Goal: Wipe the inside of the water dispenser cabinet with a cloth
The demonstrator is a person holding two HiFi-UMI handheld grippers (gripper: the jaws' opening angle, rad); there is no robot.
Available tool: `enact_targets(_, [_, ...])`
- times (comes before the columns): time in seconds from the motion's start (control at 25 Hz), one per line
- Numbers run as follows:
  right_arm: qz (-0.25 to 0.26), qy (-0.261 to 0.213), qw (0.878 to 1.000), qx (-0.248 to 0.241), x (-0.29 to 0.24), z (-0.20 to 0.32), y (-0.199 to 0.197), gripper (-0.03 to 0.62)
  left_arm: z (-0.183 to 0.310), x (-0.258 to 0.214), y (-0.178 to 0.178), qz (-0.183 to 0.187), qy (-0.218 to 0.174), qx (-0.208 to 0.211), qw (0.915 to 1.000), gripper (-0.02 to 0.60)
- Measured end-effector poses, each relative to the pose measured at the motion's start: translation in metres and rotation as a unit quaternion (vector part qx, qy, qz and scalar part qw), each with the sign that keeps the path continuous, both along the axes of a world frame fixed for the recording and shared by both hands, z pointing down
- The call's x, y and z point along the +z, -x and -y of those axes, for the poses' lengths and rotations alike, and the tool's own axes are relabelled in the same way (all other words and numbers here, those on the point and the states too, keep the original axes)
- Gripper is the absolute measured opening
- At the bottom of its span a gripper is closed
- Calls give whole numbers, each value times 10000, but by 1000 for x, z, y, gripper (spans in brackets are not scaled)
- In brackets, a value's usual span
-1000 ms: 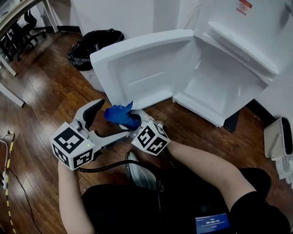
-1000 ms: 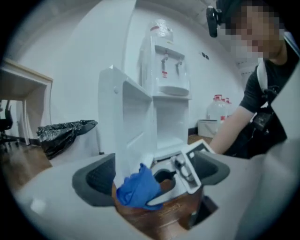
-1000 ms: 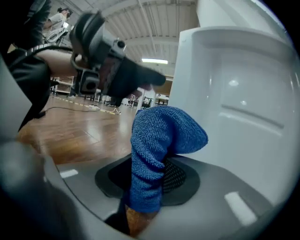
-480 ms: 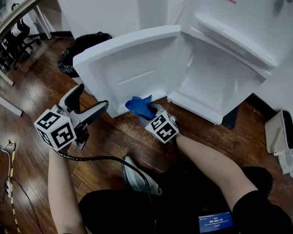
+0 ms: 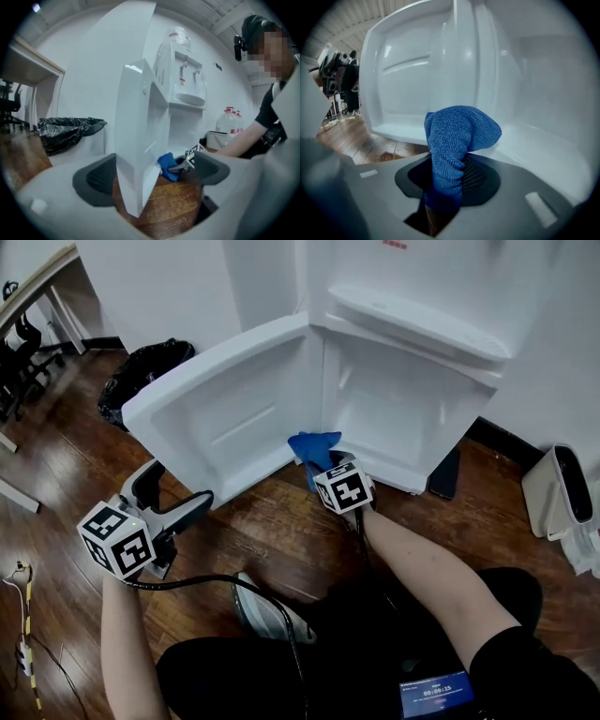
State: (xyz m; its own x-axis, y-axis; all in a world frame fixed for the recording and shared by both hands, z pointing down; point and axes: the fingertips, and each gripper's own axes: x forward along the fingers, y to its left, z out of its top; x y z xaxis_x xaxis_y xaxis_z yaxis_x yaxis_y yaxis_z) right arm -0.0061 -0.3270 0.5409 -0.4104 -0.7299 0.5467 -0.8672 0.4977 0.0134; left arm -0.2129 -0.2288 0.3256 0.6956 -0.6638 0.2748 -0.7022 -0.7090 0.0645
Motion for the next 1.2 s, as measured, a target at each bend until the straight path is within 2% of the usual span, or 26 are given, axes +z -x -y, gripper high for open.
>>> enact_targets(0.12, [115,-103,9995,293,-24,-1,-23,141,0,4,5,145,-55,-377,9992,447])
enact_targets(0.28, [301,-609,9956,650,-89,10,-52,141,-5,3,9,72,-36,-612,9981,368])
enact_targets(0.44, [281,-1142,9913,596,-160,20,-62,141,-16,6,3,286,74,-682,9972,359])
enact_targets(0.52, [425,-1389,9878,563,-198,22,-60,141,-22,7,-1,347,176,-703,9968,359])
enact_targets(0.68, [916,-1759,9789,497,-267,20,-49,141,-31,5,-6,99,451,-693,9965,359])
enact_targets(0.76, [1132,-1686,9777,530,-276,15,-47,141,-36,6,-2,136,562,-851,9947,349])
enact_targets(0.88, [1275,-1666,9757,626,-269,3,-53,141,-54,-6,15,322,579,-1375,9883,331])
enact_targets(0.96, [1174,-1668,9772,597,-262,-5,-58,141,-79,-39,18,46,301,-1657,9857,323])
enact_targets(1.04, [1096,-1576,9798,558,-252,-16,-65,141,-112,-87,-1,-435,-305,-1577,9861,300])
enact_targets(1.12, [1152,-1466,9813,473,-243,-33,-70,141,-144,-129,-41,-775,-1011,-1010,9867,274])
enact_targets(1.2, [1257,-1390,9820,227,-240,-56,-70,141,-164,-153,-91,-857,-1493,-211,9848,261])
